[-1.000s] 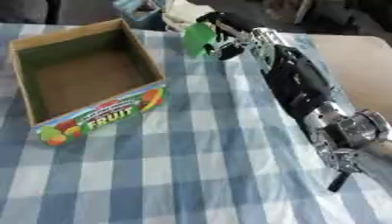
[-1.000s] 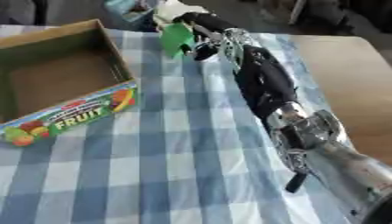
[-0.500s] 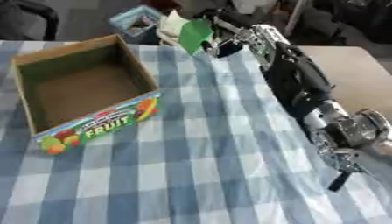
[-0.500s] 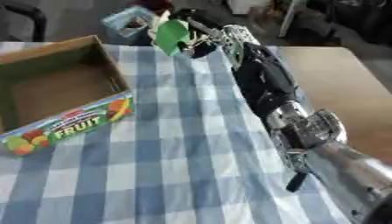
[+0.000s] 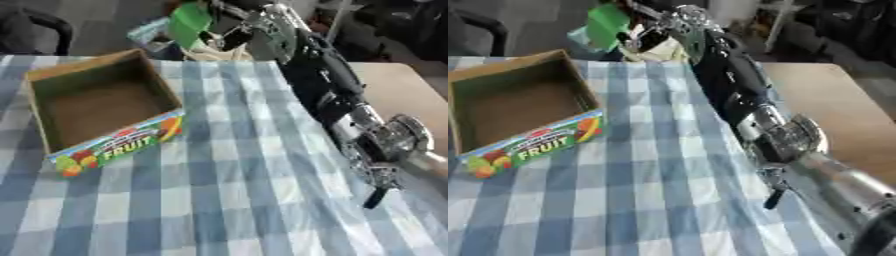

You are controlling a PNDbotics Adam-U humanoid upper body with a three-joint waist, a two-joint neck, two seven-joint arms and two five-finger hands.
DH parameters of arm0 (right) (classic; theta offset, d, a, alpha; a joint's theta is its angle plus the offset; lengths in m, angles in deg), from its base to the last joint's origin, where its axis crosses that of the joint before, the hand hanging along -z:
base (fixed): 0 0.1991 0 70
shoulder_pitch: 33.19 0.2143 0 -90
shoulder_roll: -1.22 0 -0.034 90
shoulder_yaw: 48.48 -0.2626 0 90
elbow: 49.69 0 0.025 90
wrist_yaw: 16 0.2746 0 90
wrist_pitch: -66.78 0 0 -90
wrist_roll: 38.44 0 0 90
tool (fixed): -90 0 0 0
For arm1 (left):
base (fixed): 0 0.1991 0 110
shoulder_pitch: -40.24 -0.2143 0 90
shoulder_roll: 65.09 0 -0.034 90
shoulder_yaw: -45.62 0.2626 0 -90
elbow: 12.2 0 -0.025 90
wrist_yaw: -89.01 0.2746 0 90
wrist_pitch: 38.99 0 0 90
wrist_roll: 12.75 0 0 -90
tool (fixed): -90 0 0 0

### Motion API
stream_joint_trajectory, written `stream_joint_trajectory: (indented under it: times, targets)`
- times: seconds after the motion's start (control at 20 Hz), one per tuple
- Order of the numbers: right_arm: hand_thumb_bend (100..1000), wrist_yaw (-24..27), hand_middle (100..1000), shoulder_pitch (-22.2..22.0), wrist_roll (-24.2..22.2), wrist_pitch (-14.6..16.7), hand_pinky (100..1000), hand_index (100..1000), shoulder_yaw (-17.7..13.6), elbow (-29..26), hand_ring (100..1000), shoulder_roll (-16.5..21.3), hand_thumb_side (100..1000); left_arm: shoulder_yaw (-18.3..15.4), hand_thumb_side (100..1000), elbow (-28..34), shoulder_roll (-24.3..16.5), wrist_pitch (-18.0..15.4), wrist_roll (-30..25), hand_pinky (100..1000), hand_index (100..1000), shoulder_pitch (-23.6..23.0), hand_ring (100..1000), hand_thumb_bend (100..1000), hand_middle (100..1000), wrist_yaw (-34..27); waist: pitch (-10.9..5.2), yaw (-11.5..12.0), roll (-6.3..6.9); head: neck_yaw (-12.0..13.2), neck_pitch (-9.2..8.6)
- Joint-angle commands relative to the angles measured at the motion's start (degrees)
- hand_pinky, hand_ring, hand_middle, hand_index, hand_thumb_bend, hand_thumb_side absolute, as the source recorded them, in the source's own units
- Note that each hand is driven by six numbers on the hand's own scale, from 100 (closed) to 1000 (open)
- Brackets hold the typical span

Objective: Pick up objects on the table and place them in the box.

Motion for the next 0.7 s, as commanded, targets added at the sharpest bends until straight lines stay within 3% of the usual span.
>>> stream_joint_trajectory:
  times: [0.05,0.35,0.7]
  targets:
    - [109,0.9,370,1.6,-2.5,1.1,511,961,0.9,-2.1,548,-1.4,100,0.1,602,1.1,0.0,0.2,0.0,770,810,0.8,695,100,641,-0.7,-1.07,0.4,0.43,-0.6,0.25]
    - [100,0.5,369,0.7,-6.1,1.0,542,963,1.1,-0.8,568,-6.6,105,-0.2,600,1.1,0.6,0.0,0.3,736,806,1.3,671,100,627,-1.4,-0.33,1.8,0.54,-1.2,-0.16]
    - [100,-3.9,394,-1.1,-7.5,1.0,589,971,1.8,0.4,603,-9.5,234,-0.6,604,1.1,0.9,0.1,1.2,722,804,1.6,638,100,621,-1.5,0.44,2.1,0.35,-1.3,-0.01]
